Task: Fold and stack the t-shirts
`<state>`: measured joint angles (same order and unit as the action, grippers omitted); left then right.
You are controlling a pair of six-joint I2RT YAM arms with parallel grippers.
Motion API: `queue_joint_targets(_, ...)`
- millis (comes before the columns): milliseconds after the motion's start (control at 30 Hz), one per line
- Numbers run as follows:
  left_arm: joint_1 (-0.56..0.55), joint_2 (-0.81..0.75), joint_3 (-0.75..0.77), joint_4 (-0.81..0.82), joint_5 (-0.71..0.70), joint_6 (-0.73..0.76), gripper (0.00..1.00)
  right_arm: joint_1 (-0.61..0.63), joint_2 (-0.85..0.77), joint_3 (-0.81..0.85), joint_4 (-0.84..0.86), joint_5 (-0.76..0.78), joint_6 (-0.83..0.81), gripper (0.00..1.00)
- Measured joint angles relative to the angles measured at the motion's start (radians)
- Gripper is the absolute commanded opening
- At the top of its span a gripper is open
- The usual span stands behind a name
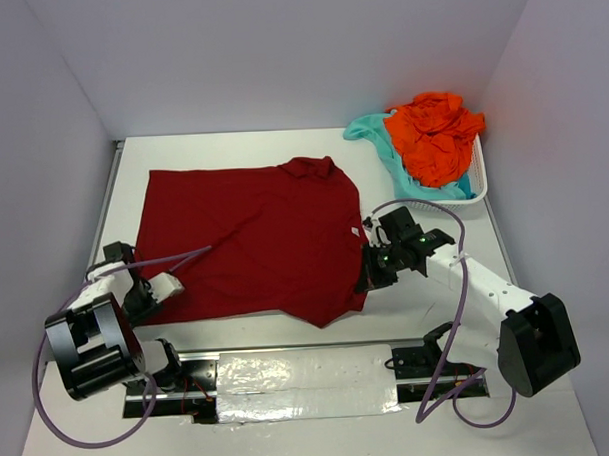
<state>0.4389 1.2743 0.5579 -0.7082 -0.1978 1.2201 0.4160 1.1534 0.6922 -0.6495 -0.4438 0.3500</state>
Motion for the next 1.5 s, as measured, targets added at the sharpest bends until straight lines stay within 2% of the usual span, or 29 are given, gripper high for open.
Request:
queue_joint_targets(33,0.000,0.008,0.000,0.010,-0.014,-0.009,0.15,0.000,0.000,0.000,0.000,0.000,0.000,0.00)
queue_joint_targets(67,0.000,0.014,0.000,0.026,-0.027,-0.018,0.03,0.000,0.000,0.000,0.000,0.000,0.000,0.00)
queue_joint_targets(100,0.000,0.019,0.003,0.051,-0.035,-0.030,0.00,0.000,0.000,0.000,0.000,0.000,0.000,0.00)
queue_joint_targets(200,0.003,0.019,0.013,0.059,-0.025,-0.053,0.00,-0.003,-0.002,0.000,-0.002,0.002,0.000,0.00)
queue_joint_targets(333,0.003,0.008,0.101,-0.013,0.080,-0.076,0.00,-0.030,-0.009,0.026,-0.033,0.009,-0.003,0.00)
queue_joint_targets(533,-0.023,0.020,0.390,-0.153,0.230,-0.111,0.00,-0.061,0.052,0.211,-0.060,0.037,-0.032,0.00)
queue_joint_targets(733,-0.056,0.235,0.585,-0.193,0.299,-0.201,0.00,-0.111,0.216,0.326,-0.024,0.051,-0.074,0.00)
queue_joint_targets(1000,-0.072,0.475,0.751,-0.127,0.311,-0.372,0.00,-0.148,0.443,0.460,-0.005,0.066,-0.123,0.00)
queue_joint_targets(1167,-0.091,0.539,0.797,-0.052,0.274,-0.461,0.00,-0.148,0.518,0.554,0.008,0.074,-0.135,0.00)
queue_joint_targets(1433,-0.116,0.608,0.815,0.007,0.221,-0.522,0.00,-0.148,0.621,0.671,0.012,0.091,-0.162,0.00)
queue_joint_targets(1467,-0.121,0.621,0.822,0.010,0.217,-0.533,0.02,-0.148,0.638,0.679,0.010,0.094,-0.166,0.00)
queue_joint_targets(1500,-0.124,0.634,0.827,0.015,0.213,-0.544,0.09,-0.148,0.652,0.683,0.009,0.097,-0.168,0.03)
